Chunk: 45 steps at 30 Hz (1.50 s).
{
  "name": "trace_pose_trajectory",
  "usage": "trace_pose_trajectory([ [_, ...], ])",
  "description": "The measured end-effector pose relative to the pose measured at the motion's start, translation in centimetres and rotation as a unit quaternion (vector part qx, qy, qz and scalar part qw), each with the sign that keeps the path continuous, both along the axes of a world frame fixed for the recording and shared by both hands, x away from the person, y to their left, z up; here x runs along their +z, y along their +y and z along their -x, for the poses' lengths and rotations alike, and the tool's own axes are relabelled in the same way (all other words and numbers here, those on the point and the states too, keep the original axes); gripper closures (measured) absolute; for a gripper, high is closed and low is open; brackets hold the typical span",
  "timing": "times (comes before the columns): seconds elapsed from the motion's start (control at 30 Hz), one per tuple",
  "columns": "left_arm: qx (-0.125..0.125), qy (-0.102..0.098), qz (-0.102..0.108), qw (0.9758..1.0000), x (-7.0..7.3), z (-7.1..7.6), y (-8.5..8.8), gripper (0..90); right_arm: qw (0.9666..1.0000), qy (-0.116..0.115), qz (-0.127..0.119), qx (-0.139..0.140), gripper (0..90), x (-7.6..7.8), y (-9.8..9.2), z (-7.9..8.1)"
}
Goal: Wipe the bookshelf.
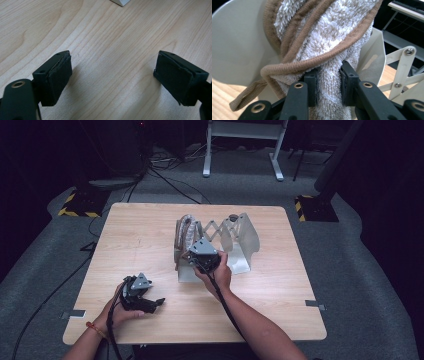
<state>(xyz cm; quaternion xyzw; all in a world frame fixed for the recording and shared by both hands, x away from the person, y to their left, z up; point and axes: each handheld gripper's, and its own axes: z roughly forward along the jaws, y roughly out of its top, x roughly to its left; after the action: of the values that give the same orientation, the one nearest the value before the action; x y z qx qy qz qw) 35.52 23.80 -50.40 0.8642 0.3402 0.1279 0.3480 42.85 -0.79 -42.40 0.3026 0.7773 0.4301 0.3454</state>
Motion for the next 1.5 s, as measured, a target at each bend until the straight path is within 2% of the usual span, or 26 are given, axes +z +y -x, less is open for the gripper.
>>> trace_pose_trajectory([
  [0.03, 0.0, 0.0, 0.0, 1.0, 0.0, 0.0, 0.0, 14.8, 1.0, -0.002, 0.003, -0.001, 72.1, -0.1, 0.1, -0.1],
  [0.13, 0.001, 0.0, 0.001, 1.0, 0.0, 0.0, 0.0, 14.8, 0.9997, 0.015, 0.02, 0.0, 72.0, -1.5, 0.5, -0.5],
  [0.37, -0.001, 0.0, 0.001, 1.0, 0.0, 0.0, 0.0, 14.8, 0.9959, 0.073, 0.053, 0.008, 72.0, -5.6, 1.1, -1.1],
  [0.5, -0.001, 0.0, 0.001, 1.0, 0.0, 0.0, 0.0, 14.8, 0.9946, 0.084, 0.06, 0.012, 72.0, -7.0, 0.9, -0.6],
  [0.6, -0.001, 0.0, 0.001, 1.0, 0.0, 0.0, 0.0, 14.8, 0.994, 0.086, 0.065, 0.021, 72.0, -7.3, 0.9, 0.4],
  [0.67, -0.001, 0.0, 0.001, 1.0, 0.0, 0.0, 0.0, 14.8, 0.9939, 0.088, 0.06, 0.027, 71.9, -6.7, 0.8, 0.8],
  [0.73, 0.0, 0.0, 0.001, 1.0, 0.0, 0.0, 0.0, 14.8, 0.9953, 0.082, 0.044, 0.028, 72.0, -5.6, 0.6, 0.9],
  [0.83, -0.001, 0.0, 0.0, 1.0, 0.0, 0.0, 0.0, 14.8, 0.9983, 0.049, 0.023, 0.024, 72.0, -3.3, 0.4, 0.9],
  [0.97, -0.002, -0.001, -0.001, 1.0, 0.0, 0.0, 0.0, 14.8, 0.9999, 0.006, -0.007, 0.008, 72.0, 0.2, -0.2, 0.7],
  [1.03, -0.001, 0.0, 0.0, 1.0, 0.0, 0.0, 0.0, 14.8, 0.9999, -0.001, -0.014, -0.002, 71.9, 1.1, -0.4, 0.5],
  [1.1, -0.002, 0.0, 0.001, 1.0, 0.0, 0.0, 0.0, 14.8, 0.9999, -0.001, -0.013, -0.009, 72.0, 1.2, -0.6, 0.3],
  [1.27, -0.001, 0.001, 0.0, 1.0, 0.0, 0.0, 0.0, 14.9, 0.9994, 0.019, 0.001, -0.028, 72.1, -1.1, -0.9, 0.2],
  [1.5, 0.0, -0.001, 0.0, 1.0, 0.0, 0.0, 0.0, 14.8, 0.9968, 0.065, 0.025, -0.039, 72.3, -5.8, -1.3, 0.9],
])
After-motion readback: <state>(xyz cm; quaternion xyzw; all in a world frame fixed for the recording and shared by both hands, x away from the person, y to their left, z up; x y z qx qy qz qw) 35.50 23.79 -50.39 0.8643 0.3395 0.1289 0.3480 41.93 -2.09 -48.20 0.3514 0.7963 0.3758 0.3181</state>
